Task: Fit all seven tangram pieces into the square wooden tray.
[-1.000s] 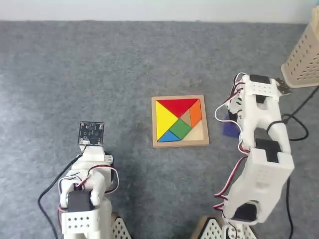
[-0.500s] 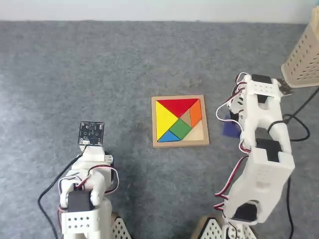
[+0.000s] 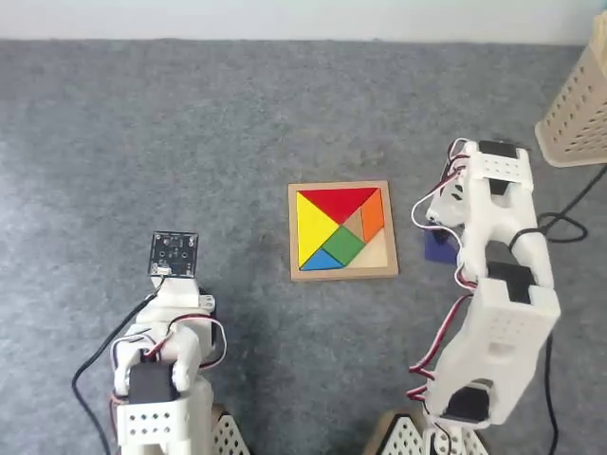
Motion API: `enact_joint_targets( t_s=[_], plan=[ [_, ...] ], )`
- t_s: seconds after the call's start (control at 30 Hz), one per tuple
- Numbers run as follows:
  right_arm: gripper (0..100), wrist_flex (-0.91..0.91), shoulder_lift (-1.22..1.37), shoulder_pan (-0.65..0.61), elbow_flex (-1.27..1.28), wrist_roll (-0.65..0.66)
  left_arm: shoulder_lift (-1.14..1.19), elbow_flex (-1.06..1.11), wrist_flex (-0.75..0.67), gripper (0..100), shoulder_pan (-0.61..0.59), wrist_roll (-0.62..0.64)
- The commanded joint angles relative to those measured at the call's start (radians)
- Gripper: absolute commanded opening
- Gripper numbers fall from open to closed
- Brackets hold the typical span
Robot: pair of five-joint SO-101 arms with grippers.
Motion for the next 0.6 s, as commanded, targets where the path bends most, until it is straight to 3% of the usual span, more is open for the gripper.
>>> enact_joint_targets(
  t_s=[0.0, 0.2, 0.37, 0.57],
  plan=[
    [13.6, 0.028, 0.008, 0.019, -0.109, 0.230, -0.017, -0.012, 0.005, 1, -0.003, 0.009],
    [7.3, 0.272, 0.007, -0.076, -0.370, 0.594, -0.017, -0.012, 0.005, 1, -0.003, 0.009],
    [12.4, 0.298, -0.061, -0.205, -0.362, 0.609, -0.017, -0.012, 0.005, 1, -0.003, 0.009],
    [15.4, 0.104, -0.108, -0.265, -0.175, 0.531, -0.017, -0.012, 0.005, 1, -0.003, 0.009]
  ],
)
